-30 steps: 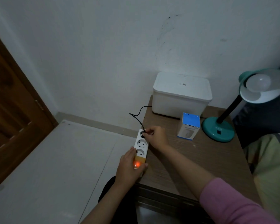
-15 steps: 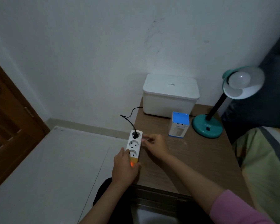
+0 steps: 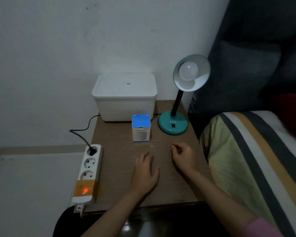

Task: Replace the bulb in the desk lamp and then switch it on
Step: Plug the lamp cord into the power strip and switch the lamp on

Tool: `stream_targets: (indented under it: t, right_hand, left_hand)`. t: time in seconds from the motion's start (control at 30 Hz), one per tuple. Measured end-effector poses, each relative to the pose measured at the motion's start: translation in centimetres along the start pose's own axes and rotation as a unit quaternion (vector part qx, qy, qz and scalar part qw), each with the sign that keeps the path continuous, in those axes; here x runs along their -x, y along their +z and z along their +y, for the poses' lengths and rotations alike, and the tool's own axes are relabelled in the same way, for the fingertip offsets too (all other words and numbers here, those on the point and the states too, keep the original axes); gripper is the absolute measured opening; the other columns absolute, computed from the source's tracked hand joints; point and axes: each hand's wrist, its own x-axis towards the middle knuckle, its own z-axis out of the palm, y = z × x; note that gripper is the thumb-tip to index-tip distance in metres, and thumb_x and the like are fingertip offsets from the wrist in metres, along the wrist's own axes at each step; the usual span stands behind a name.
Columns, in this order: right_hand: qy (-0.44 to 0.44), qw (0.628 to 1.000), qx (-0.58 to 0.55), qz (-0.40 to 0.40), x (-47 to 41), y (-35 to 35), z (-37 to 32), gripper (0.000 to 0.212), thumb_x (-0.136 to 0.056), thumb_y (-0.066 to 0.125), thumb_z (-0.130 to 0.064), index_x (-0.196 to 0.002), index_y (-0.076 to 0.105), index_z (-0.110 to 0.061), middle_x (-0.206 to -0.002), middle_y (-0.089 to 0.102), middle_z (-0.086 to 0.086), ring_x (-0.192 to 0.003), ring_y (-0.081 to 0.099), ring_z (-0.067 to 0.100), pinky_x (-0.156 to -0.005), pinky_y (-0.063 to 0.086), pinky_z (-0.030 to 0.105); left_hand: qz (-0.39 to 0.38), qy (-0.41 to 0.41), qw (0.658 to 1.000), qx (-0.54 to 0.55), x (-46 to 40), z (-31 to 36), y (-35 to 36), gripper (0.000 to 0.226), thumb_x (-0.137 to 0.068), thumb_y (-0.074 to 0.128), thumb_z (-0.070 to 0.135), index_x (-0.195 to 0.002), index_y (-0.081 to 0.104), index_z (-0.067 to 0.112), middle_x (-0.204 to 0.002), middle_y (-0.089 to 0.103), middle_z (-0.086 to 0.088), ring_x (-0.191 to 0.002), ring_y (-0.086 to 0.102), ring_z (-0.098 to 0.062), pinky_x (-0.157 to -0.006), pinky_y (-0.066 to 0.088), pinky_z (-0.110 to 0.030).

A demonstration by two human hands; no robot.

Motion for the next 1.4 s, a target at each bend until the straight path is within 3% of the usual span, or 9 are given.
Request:
stream_targets:
  t: [0.1, 0.17, 0.3, 0.4, 0.47, 0.57, 1.0, 1.13, 1.4]
  right_hand:
    - [-0.02, 0.999, 0.018, 0.043, -2.7, -0.8, 0.4, 0.016, -0.085, 0.06, -0.005, -0.097, 0.07, -0.004, -0.094, 0.068, 0.011, -0.086, 0.063, 0.021, -0.07, 0.034, 0.011]
    - [-0.036, 0.997, 0.03, 0.056, -4.4, -0.7, 0.8, 0.02, -0.086, 0.06, -0.004, -0.104, 0.068, -0.002, -0.104, 0.068, 0.012, -0.096, 0.062, 0.023, -0.078, 0.033, 0.007]
    - [-0.055, 0.996, 0.048, 0.044, -7.3, 0.4, 2.1, 0.03, -0.088, 0.06, -0.01, -0.118, 0.062, -0.005, -0.122, 0.063, 0.012, -0.116, 0.055, 0.024, -0.099, 0.037, 0.025]
    - [-0.075, 0.996, 0.05, 0.024, -8.6, 1.5, 3.0, 0.032, -0.089, 0.059, -0.012, -0.121, 0.06, -0.008, -0.125, 0.061, 0.011, -0.121, 0.051, 0.024, -0.106, 0.037, 0.034]
    - [-0.086, 0.995, 0.051, 0.029, -9.0, 1.8, 3.6, 0.03, -0.089, 0.059, -0.013, -0.118, 0.062, -0.009, -0.122, 0.062, 0.011, -0.118, 0.052, 0.025, -0.105, 0.04, 0.038]
    - [-0.089, 0.995, 0.043, 0.032, -9.1, 1.8, 4.0, 0.027, -0.088, 0.061, -0.014, -0.115, 0.065, -0.011, -0.121, 0.062, 0.01, -0.115, 0.053, 0.022, -0.102, 0.036, 0.027]
    - [-0.069, 0.996, 0.009, 0.053, -9.4, 2.5, 4.4, 0.018, -0.085, 0.063, -0.009, -0.1, 0.073, -0.009, -0.114, 0.065, 0.013, -0.111, 0.055, 0.03, -0.099, 0.031, 0.021]
    - [-0.066, 0.997, -0.001, 0.051, -9.5, 2.6, 4.3, 0.017, -0.084, 0.063, -0.007, -0.098, 0.073, -0.009, -0.112, 0.065, 0.014, -0.11, 0.055, 0.032, -0.097, 0.031, 0.02]
    - [-0.076, 0.996, -0.001, 0.055, -9.3, 2.5, 4.3, 0.018, -0.085, 0.063, -0.007, -0.1, 0.072, -0.009, -0.113, 0.065, 0.012, -0.111, 0.054, 0.031, -0.099, 0.041, 0.036]
  left_hand:
    - [-0.032, 0.024, 0.999, -0.009, -4.1, 0.9, 2.1, 0.048, -0.087, 0.055, 0.03, -0.131, 0.044, 0.013, -0.137, 0.043, -0.006, -0.126, 0.037, -0.019, -0.102, 0.029, -0.026]
    - [-0.039, 0.037, 0.998, -0.022, -6.9, 1.3, 3.2, 0.049, -0.088, 0.053, 0.03, -0.132, 0.042, 0.012, -0.138, 0.041, -0.007, -0.127, 0.036, -0.019, -0.102, 0.028, -0.025]
    - [-0.035, 0.064, 0.997, -0.033, -11.1, 1.7, 5.4, 0.055, -0.088, 0.052, 0.025, -0.137, 0.035, 0.007, -0.145, 0.035, -0.015, -0.134, 0.032, -0.027, -0.112, 0.028, -0.039]
    - [-0.025, 0.065, 0.996, -0.061, -13.0, 1.4, 6.6, 0.06, -0.09, 0.045, 0.026, -0.142, 0.025, 0.006, -0.152, 0.023, -0.016, -0.14, 0.021, -0.027, -0.116, 0.021, -0.04]
    - [-0.014, 0.05, 0.996, -0.078, -13.8, 1.2, 7.2, 0.06, -0.091, 0.039, 0.029, -0.143, 0.02, 0.007, -0.154, 0.018, -0.016, -0.142, 0.019, -0.028, -0.116, 0.019, -0.044]
    - [-0.008, 0.041, 0.993, -0.112, -14.2, 0.9, 7.9, 0.059, -0.093, 0.039, 0.027, -0.144, 0.017, 0.007, -0.155, 0.014, -0.016, -0.141, 0.021, -0.028, -0.113, 0.022, -0.05]
    - [-0.022, 0.021, 0.991, -0.127, -14.4, 0.7, 8.1, 0.063, -0.089, 0.045, 0.028, -0.144, 0.019, 0.008, -0.157, 0.007, -0.011, -0.142, 0.018, -0.025, -0.113, 0.019, -0.046]
    - [-0.022, 0.015, 0.99, -0.14, -14.4, 1.0, 8.0, 0.063, -0.09, 0.046, 0.029, -0.144, 0.021, 0.009, -0.157, 0.009, -0.011, -0.14, 0.023, -0.029, -0.11, 0.026, -0.046]
    - [-0.022, 0.013, 0.99, -0.137, -14.5, 0.9, 8.0, 0.062, -0.089, 0.046, 0.029, -0.143, 0.022, 0.009, -0.156, 0.011, -0.012, -0.137, 0.029, -0.033, -0.109, 0.027, -0.048]
